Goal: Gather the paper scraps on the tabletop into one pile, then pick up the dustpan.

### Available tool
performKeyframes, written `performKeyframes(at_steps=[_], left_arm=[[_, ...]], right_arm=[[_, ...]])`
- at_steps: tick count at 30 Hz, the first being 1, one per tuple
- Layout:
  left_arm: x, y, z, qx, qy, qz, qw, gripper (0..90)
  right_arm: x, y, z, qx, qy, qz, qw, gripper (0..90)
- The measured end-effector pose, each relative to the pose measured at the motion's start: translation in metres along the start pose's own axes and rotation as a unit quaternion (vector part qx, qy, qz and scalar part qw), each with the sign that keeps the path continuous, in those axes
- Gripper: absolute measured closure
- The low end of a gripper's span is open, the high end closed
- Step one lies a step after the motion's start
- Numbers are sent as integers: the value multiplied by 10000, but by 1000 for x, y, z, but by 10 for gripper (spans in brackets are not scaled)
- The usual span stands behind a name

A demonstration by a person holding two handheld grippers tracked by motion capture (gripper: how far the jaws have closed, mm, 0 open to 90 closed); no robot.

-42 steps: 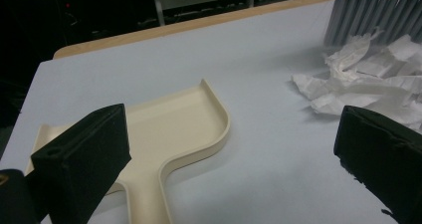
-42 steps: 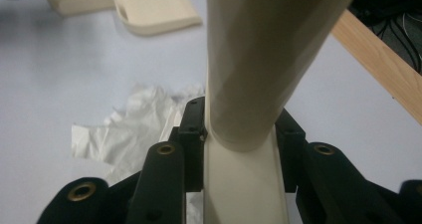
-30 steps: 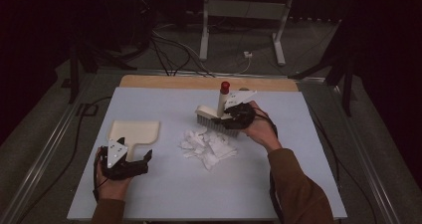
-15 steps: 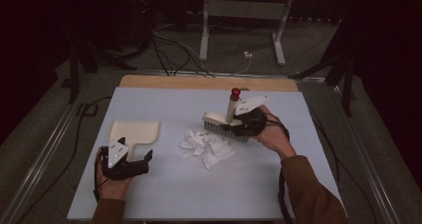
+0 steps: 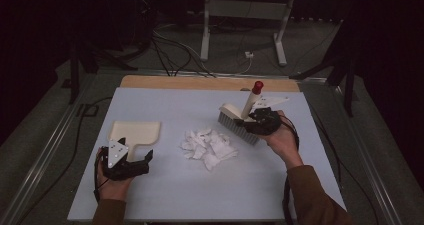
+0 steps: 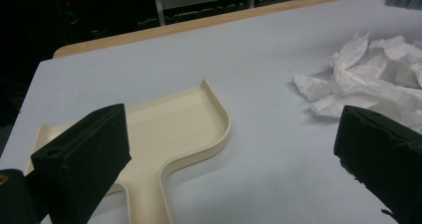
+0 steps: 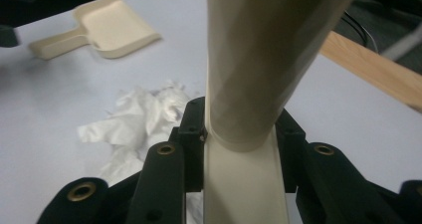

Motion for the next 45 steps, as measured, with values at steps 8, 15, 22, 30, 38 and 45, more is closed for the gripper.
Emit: performKeyframes(at_steps=[8,15,22,30,38,45], left_arm=[[0,0,3,-45,-41,-16,10000,20],[-1,1,4,-72,-60,-5,10000,20],[-2,1,9,-142,-100,22,9998,20],[-4,-1,18,-281,-235,111,9993,20],[-4,4,22,-337,-344,453,9978,20],[-1,13,21,-352,-316,728,9962,30]], right_arm=[[-3,4,-9,279,377,48,9989,668],[-5,11,-14,549,703,72,9960,668],[-14,17,-18,780,795,-169,9936,668],[-25,28,-24,850,972,-309,9911,668],[-36,36,-29,895,1178,-447,9880,668],[-43,49,-41,1094,1259,-489,9848,668]])
Point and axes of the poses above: each handheld gripper's, and its own axes: x roughly forward along the jaws, y roughly out of its underside, z roughly to its left, the point moved 8 cm from there along x, roughly forward along the jaws, and after that the axes turned 15 degrees about x, right-handed, at the moved point
